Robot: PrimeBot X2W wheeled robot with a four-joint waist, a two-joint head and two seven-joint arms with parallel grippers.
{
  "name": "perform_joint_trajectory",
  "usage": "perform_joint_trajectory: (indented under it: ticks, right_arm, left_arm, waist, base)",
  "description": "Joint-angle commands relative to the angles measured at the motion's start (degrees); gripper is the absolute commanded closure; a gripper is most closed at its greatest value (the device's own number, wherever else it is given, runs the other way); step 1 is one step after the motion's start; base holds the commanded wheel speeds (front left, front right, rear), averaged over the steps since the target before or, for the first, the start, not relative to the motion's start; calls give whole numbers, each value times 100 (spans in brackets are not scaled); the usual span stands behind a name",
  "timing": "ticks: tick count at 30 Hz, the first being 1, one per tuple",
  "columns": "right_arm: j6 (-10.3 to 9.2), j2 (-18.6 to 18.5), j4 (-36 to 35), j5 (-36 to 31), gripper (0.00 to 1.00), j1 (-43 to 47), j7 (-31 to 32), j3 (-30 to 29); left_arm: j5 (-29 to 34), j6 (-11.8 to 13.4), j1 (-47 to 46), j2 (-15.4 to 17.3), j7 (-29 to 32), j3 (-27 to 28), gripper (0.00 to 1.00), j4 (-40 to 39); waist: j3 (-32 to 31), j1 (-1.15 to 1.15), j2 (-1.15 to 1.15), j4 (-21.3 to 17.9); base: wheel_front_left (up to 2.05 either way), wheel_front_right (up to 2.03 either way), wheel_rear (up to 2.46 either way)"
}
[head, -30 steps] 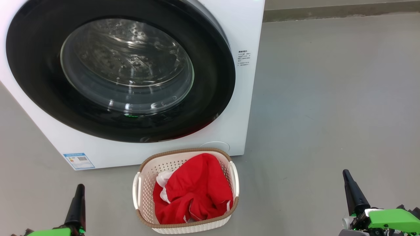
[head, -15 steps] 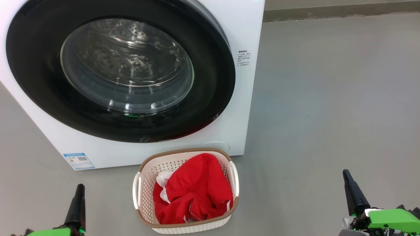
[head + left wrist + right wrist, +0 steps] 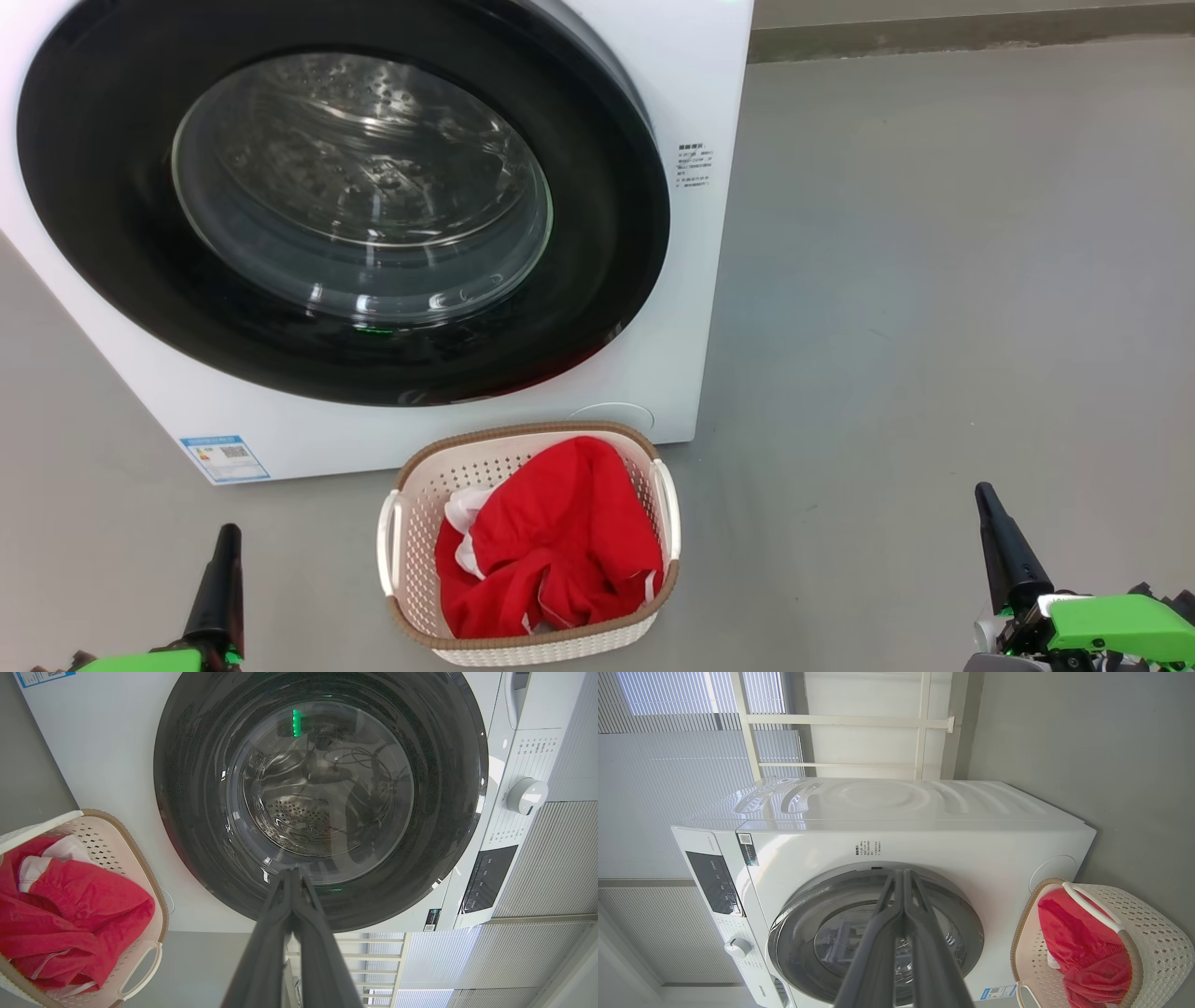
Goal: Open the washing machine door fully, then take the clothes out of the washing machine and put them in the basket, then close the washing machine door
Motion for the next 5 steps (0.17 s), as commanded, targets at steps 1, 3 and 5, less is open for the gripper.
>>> perform_joint_trajectory:
  ticks: [1,3,5]
  right_arm:
    - [9,-20,-173,23,100,-234,43,131]
    - [9,-20,-173,23,100,-234,43,131]
    - [9,-20,-173,23,100,-234,43,131]
  left_arm:
    - [-21,-19,-230,88,18,189,100,-114]
    - [-21,-19,-230,88,18,189,100,-114]
    - [-21,-19,-230,88,18,189,100,-114]
  waist:
    - [0,0,0,0]
    - [0,0,0,0]
    - [0,0,0,0]
  base:
    - [0,0,0]
    - [0,0,0]
    - [0,0,0]
